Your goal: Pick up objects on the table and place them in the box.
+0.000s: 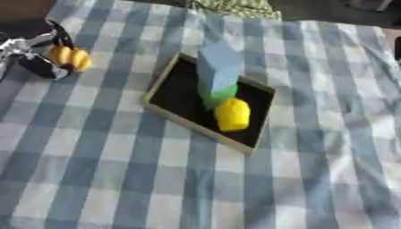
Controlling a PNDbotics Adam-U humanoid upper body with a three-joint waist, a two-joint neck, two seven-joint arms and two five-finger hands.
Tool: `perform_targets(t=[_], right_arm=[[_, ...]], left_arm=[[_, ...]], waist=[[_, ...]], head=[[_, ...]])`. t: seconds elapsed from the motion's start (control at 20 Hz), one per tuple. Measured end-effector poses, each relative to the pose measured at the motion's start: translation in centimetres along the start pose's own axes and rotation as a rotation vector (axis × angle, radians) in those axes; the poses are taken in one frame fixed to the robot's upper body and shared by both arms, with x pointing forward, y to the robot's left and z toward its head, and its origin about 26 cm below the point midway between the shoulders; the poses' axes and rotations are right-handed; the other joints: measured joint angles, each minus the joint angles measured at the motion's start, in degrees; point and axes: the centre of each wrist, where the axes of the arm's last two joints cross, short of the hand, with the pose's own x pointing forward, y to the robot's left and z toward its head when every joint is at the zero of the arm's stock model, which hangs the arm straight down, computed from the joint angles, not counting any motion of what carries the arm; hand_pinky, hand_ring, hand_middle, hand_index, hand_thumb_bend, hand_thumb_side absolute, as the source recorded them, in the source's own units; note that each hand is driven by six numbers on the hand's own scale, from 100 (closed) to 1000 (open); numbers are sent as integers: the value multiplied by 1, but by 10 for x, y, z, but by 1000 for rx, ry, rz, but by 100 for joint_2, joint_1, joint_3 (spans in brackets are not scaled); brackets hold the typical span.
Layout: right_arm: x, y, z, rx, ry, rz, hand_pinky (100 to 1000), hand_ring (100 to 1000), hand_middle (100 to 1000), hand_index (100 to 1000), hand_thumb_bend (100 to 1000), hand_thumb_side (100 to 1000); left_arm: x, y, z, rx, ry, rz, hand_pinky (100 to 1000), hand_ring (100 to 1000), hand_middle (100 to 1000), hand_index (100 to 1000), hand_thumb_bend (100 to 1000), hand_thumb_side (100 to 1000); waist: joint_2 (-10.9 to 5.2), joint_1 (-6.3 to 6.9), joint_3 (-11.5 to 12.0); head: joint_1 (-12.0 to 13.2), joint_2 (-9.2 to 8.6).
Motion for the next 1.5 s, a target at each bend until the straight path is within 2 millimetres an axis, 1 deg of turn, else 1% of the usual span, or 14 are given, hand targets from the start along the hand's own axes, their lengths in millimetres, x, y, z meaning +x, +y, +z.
perform_targets(t=[0.15, 0.2, 0.3, 0.4, 0.45, 0.5, 0.65, 0.85, 1.0, 1.3, 1.45, 1.5], right_arm=[[0, 0, 0, 0, 0, 0, 925, 790, 670, 814, 100, 376], [0, 0, 0, 0, 0, 0, 924, 790, 670, 814, 100, 379], [0, 0, 0, 1, -1, -1, 924, 790, 670, 814, 100, 382], [0, 0, 0, 1, -2, -2, 923, 790, 670, 814, 100, 386], [0, 0, 0, 1, -2, -3, 923, 790, 670, 815, 100, 389], [0, 0, 0, 1, -2, -3, 924, 790, 670, 815, 100, 391], [0, 0, 0, 2, -3, -3, 924, 790, 670, 815, 100, 398], [0, 0, 0, 4, -4, -3, 924, 789, 670, 814, 100, 405], [0, 0, 0, 5, -4, -3, 925, 789, 669, 815, 100, 412], [0, 0, 0, 9, -2, -5, 924, 789, 669, 814, 100, 415], [0, 0, 0, 9, -3, -7, 924, 789, 669, 813, 100, 416], [0, 0, 0, 9, -3, -7, 925, 789, 668, 813, 100, 416]], left_arm=[[2, 4, 1, 37, -7, -9, 798, 708, 602, 575, 239, 160], [2, 5, 1, 43, -9, -11, 785, 688, 595, 558, 232, 117], [5, 9, 0, 60, -24, -22, 780, 689, 595, 557, 250, 111], [17, 26, -5, 118, -76, -55, 778, 689, 597, 561, 258, 106], [25, 36, -6, 153, -111, -74, 780, 689, 597, 564, 248, 102], [33, 41, -8, 181, -150, -93, 780, 689, 596, 564, 244, 102], [56, 49, -10, 249, -270, -142, 784, 685, 593, 563, 219, 103], [82, 48, -9, 312, -424, -182, 786, 682, 591, 562, 204, 104], [98, 53, -5, 351, -526, -199, 777, 681, 588, 562, 235, 100], [113, 69, 11, 400, -681, -232, 788, 674, 584, 567, 167, 106], [124, 69, 19, 399, -761, -246, 798, 672, 583, 574, 119, 118], [127, 69, 22, 396, -780, -248, 798, 672, 584, 577, 120, 119]], waist=[[0, 0, 0], [0, 0, 0], [-2, 0, -14], [-6, 0, 0], [-7, 0, 7], [-7, 0, 15], [-8, 0, 54], [-26, 1, 68], [-82, 2, 68], [-136, 3, 75], [-143, 3, 83], [-143, 3, 86]], head=[[0, 1], [0, 1], [-9, 16], [-48, 56], [-65, 60], [-83, 64], [-114, 106], [-149, 110], [-156, 112], [-166, 112], [-189, 113], [-196, 113]])
